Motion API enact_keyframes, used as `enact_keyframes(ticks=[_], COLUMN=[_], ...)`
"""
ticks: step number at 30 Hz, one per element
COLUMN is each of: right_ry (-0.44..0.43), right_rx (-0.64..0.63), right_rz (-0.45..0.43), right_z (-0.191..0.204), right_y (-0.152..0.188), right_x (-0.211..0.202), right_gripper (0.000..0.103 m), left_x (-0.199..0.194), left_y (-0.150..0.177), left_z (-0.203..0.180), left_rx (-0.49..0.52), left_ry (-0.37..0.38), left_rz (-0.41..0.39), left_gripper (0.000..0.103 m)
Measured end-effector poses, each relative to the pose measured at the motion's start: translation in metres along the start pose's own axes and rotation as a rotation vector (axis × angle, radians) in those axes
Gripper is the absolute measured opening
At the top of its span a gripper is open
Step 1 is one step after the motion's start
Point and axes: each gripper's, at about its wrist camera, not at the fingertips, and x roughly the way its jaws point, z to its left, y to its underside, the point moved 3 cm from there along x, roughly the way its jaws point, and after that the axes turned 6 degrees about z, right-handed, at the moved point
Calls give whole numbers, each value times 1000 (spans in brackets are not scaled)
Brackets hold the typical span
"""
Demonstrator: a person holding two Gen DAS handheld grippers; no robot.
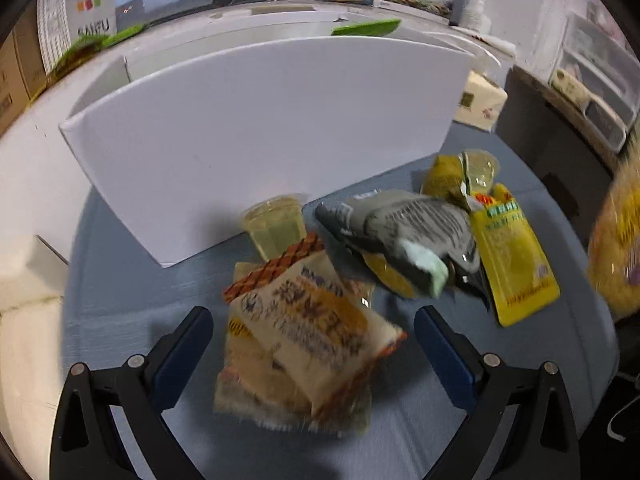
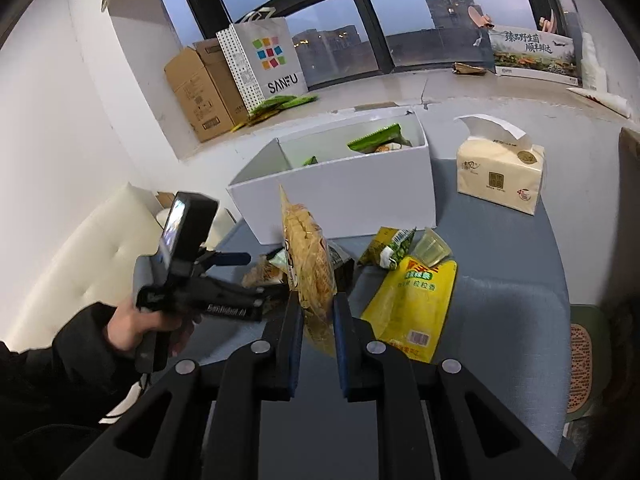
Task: Organize snacks
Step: 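Carry the bread-stick bag into the white box with the right tool while the left carries the bread pack in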
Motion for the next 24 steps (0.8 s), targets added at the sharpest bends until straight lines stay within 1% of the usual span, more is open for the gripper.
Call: enact_keyframes(ticks=[1, 2, 3, 4, 5, 9, 12, 15, 18, 20, 24], right_ry=[1, -2, -6, -12, -15, -21, -28, -26, -39, -35, -50], right_rx=[-2, -3, -3, -4, -7, -3, -1, -10, 2, 4, 11], right_rz=[0, 0, -1, -1, 0, 5, 12, 3, -17, -45, -94], right_z=[0, 0, 1, 1, 2, 3, 6, 11, 14, 17, 21], right_y=[1, 1, 2, 2, 3, 4, 4, -1, -14, -30, -67], right_x=[1, 1, 1, 2, 2, 7, 12, 14, 15, 15, 17], right_gripper=[15, 15, 15, 15, 15, 15, 15, 15, 15, 15, 15], left_x=[1, 0, -4, -9, -15, -33, -55, -84, -104, -117, -131], left_y=[0, 1, 3, 3, 6, 13, 20, 22, 14, 5, -26], left_z=[4, 8, 13, 18, 24, 30, 36, 41, 41, 43, 46], left_rx=[-23, -51, -76, -89, -98, -67, -88, -93, -88, -79, -80], left_ry=[1, -5, -27, -18, 7, 8, 49, 58, 70, 68, 58], left_rz=[-2, -2, -22, -37, -43, -80, -118, -167, -209, -236, -278], left_gripper=[87, 58, 47, 47, 47, 46, 46, 46, 46, 46, 46])
